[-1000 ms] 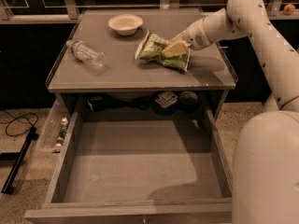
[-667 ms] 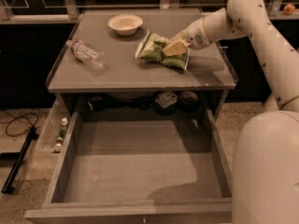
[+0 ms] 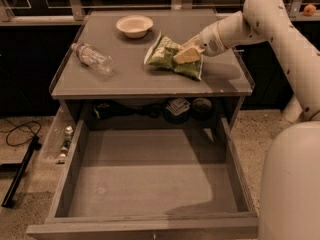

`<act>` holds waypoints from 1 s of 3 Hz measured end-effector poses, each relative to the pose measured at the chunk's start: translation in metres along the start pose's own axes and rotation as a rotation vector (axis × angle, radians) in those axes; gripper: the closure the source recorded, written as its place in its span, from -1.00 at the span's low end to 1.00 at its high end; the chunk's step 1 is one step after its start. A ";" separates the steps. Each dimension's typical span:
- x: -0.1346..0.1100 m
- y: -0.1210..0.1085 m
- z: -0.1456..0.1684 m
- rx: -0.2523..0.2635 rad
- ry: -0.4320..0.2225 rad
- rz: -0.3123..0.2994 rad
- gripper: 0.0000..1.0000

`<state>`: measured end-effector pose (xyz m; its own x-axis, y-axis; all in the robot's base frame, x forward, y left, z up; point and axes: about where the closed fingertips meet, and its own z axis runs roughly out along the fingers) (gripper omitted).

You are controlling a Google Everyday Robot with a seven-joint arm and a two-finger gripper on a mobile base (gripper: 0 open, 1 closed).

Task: Place green jalapeno chip bag into top drawer

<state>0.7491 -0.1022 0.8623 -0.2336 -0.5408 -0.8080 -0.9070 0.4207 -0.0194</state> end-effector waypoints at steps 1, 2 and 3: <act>-0.005 0.027 -0.037 0.051 -0.018 -0.023 1.00; -0.011 0.074 -0.083 0.110 -0.046 -0.070 1.00; -0.003 0.126 -0.117 0.161 -0.056 -0.127 1.00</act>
Offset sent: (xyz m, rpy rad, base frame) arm -0.1793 -0.0281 0.0485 -0.0414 -0.1397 -0.0466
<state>0.5943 -0.1328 0.9318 -0.0972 -0.5579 -0.8242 -0.8594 0.4648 -0.2133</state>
